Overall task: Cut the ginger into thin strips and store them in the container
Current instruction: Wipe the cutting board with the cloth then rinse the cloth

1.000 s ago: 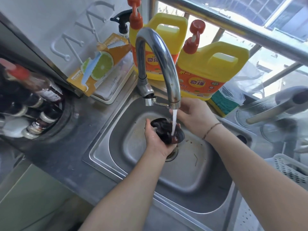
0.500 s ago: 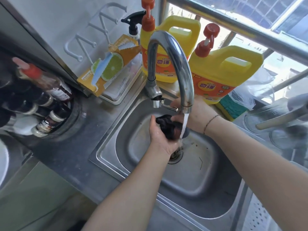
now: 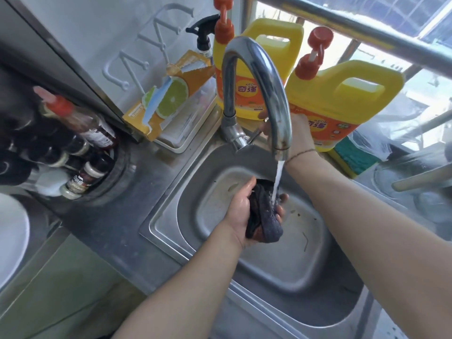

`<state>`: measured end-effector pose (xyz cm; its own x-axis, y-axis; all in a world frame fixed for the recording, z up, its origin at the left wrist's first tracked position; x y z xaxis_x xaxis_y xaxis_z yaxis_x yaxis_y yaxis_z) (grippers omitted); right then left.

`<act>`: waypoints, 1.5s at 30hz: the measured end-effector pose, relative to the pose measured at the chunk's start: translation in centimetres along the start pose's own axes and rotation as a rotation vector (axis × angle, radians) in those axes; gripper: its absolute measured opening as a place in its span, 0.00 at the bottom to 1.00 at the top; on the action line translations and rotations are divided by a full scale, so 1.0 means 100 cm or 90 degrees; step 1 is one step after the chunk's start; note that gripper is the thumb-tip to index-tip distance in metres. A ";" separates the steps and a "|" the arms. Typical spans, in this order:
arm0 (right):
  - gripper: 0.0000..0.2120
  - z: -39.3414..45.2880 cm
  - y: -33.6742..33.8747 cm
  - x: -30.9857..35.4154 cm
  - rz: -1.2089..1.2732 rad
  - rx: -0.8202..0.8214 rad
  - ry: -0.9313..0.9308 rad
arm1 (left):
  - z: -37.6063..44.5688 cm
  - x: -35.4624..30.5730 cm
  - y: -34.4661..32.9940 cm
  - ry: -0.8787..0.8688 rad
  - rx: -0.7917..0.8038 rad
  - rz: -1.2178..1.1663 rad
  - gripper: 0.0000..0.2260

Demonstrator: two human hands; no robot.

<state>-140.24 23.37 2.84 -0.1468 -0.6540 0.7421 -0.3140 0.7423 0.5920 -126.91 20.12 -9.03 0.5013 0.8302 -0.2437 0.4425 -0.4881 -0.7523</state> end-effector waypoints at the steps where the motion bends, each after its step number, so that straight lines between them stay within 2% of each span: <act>1: 0.28 0.004 0.002 0.001 0.002 -0.028 -0.008 | -0.003 0.000 -0.004 0.004 0.009 0.021 0.26; 3: 0.20 0.005 0.003 -0.001 -0.055 -0.087 0.052 | -0.002 0.002 -0.007 0.001 0.031 0.045 0.27; 5: 0.06 0.005 0.004 -0.022 -0.103 -0.130 0.058 | -0.005 0.004 -0.007 0.010 0.040 0.058 0.30; 6: 0.07 -0.005 0.010 -0.032 -0.083 -0.165 0.068 | -0.007 0.006 -0.005 0.022 0.045 0.060 0.32; 8: 0.14 -0.037 0.020 -0.044 -0.097 -0.178 0.192 | -0.011 0.006 0.000 0.046 0.056 0.077 0.38; 11: 0.24 -0.088 0.002 -0.071 -0.255 0.045 0.452 | -0.019 0.005 0.003 0.055 0.084 0.116 0.45; 13: 0.25 -0.103 -0.010 -0.082 -0.329 0.152 0.525 | -0.024 0.006 -0.002 0.056 0.130 0.134 0.47; 15: 0.28 -0.111 -0.021 -0.083 -0.343 0.192 0.554 | -0.031 0.008 -0.005 0.074 0.176 0.166 0.48; 17: 0.32 -0.117 -0.030 -0.080 -0.314 0.208 0.574 | -0.035 0.008 -0.006 0.087 0.225 0.225 0.46; 20: 0.28 -0.120 -0.035 -0.074 -0.275 0.187 0.582 | -0.040 0.010 -0.002 0.117 0.280 0.306 0.49; 22: 0.24 -0.125 -0.036 -0.074 -0.220 0.156 0.577 | -0.042 0.013 0.003 0.159 0.298 0.296 0.48; 25: 0.16 -0.137 -0.040 -0.078 -0.133 0.064 0.540 | -0.045 0.018 0.001 0.204 0.365 0.229 0.40; 26: 0.14 -0.140 -0.041 -0.079 -0.107 0.023 0.523 | -0.044 0.019 0.001 0.207 0.366 0.222 0.38; 29: 0.16 -0.140 -0.046 -0.084 -0.049 -0.064 0.457 | -0.044 0.023 0.002 0.183 0.322 0.245 0.32; 31: 0.17 -0.130 -0.044 -0.085 -0.031 -0.065 0.416 | -0.043 0.023 0.007 0.157 0.256 0.245 0.30; 33: 0.19 -0.119 -0.039 -0.085 -0.020 -0.046 0.399 | -0.043 0.017 0.012 0.161 0.241 0.237 0.30; 35: 0.20 -0.115 -0.032 -0.080 -0.060 -0.038 0.446 | -0.046 0.011 0.019 0.216 0.280 0.363 0.29; 36: 0.19 -0.113 -0.029 -0.077 -0.087 -0.044 0.478 | -0.050 0.010 0.022 0.262 0.316 0.484 0.25; 38: 0.17 -0.106 -0.020 -0.073 -0.121 -0.069 0.510 | -0.053 0.006 0.031 0.303 0.311 0.689 0.19; 39: 0.16 -0.101 -0.017 -0.072 -0.130 -0.075 0.515 | -0.049 0.003 0.032 0.270 0.293 0.715 0.17; 42: 0.11 -0.099 -0.019 -0.068 -0.164 -0.039 0.551 | -0.040 -0.010 0.019 0.175 0.246 0.619 0.15; 45: 0.04 -0.104 -0.026 -0.061 -0.192 -0.009 0.580 | -0.033 -0.022 0.012 0.134 0.265 0.765 0.12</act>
<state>-128.73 26.95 0.03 0.7255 -0.4582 0.5135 -0.2066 0.5667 0.7976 -125.03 16.80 -7.36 0.5452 -0.1466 -0.8254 -0.6114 -0.7432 -0.2718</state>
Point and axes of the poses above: each hand's wrist, its own z-axis towards the middle knuckle, its own y-axis out of the back of the hand, x = y × z, the point moved 6 cm from there along z, towards the middle knuckle, and after that the axes turned 13 degrees about -y, right-handed, at the moved point
